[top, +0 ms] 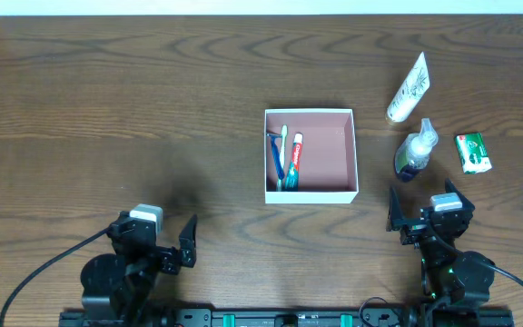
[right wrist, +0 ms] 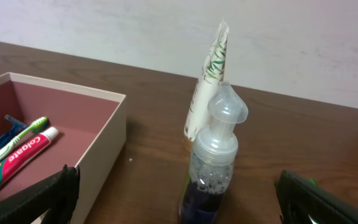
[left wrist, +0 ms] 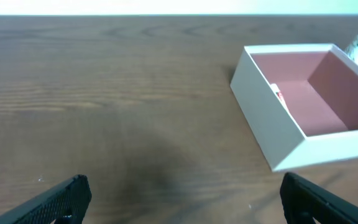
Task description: Pack container
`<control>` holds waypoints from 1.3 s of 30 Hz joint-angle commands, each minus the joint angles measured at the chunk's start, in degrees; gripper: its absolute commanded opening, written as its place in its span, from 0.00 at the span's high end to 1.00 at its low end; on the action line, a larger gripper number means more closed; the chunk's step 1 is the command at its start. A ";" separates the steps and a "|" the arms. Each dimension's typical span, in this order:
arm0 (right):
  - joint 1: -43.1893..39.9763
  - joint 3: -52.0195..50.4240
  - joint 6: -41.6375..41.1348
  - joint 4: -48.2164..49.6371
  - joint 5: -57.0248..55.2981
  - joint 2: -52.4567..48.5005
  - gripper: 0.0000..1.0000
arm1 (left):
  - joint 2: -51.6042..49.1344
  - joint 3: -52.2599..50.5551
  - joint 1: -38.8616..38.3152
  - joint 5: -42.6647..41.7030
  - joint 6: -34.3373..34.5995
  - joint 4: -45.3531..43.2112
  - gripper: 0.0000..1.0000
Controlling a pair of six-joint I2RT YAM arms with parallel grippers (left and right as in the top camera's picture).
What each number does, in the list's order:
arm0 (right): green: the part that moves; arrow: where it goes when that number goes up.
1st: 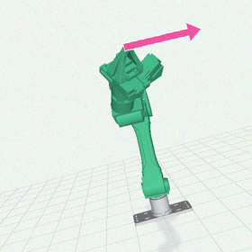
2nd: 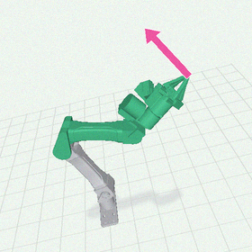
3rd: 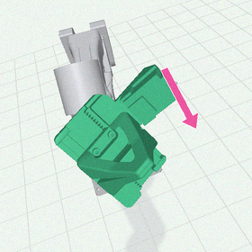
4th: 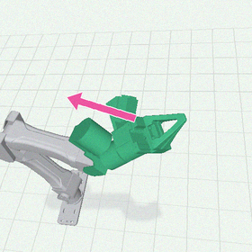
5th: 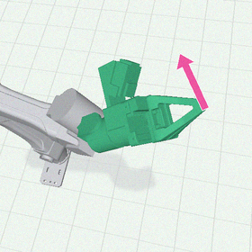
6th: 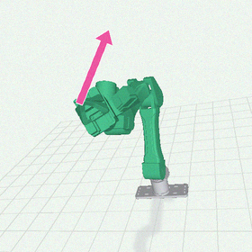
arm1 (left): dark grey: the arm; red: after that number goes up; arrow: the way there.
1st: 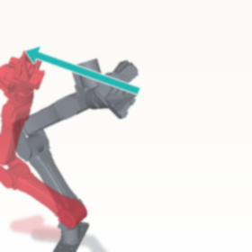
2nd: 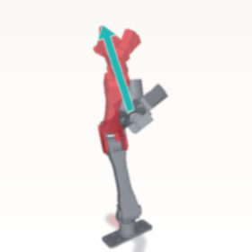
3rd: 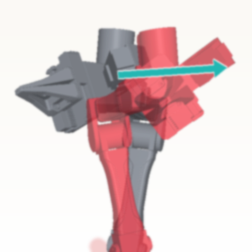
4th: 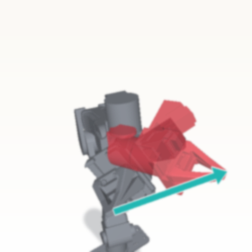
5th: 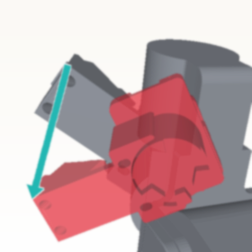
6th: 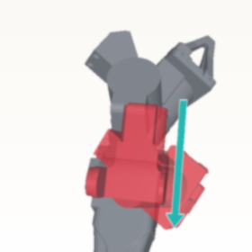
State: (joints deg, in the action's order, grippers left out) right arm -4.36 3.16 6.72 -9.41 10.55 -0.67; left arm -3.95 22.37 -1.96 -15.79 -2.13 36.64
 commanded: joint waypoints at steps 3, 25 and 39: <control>0.68 -0.26 0.66 -0.07 0.00 0.35 0.01 | 3.45 -3.15 0.33 -0.68 1.55 -4.46 0.02; 0.68 -0.26 0.66 -0.07 0.00 0.35 0.01 | 3.82 -19.76 0.28 -0.68 1.57 -36.87 0.02; 0.68 -0.26 0.66 -0.07 0.00 0.35 0.01 | 3.85 -22.14 0.28 -0.20 1.55 -38.36 0.02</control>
State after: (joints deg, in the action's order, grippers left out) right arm -4.36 3.16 6.72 -9.41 10.55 -0.67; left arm -0.58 0.45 -1.91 -16.16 -1.08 -3.18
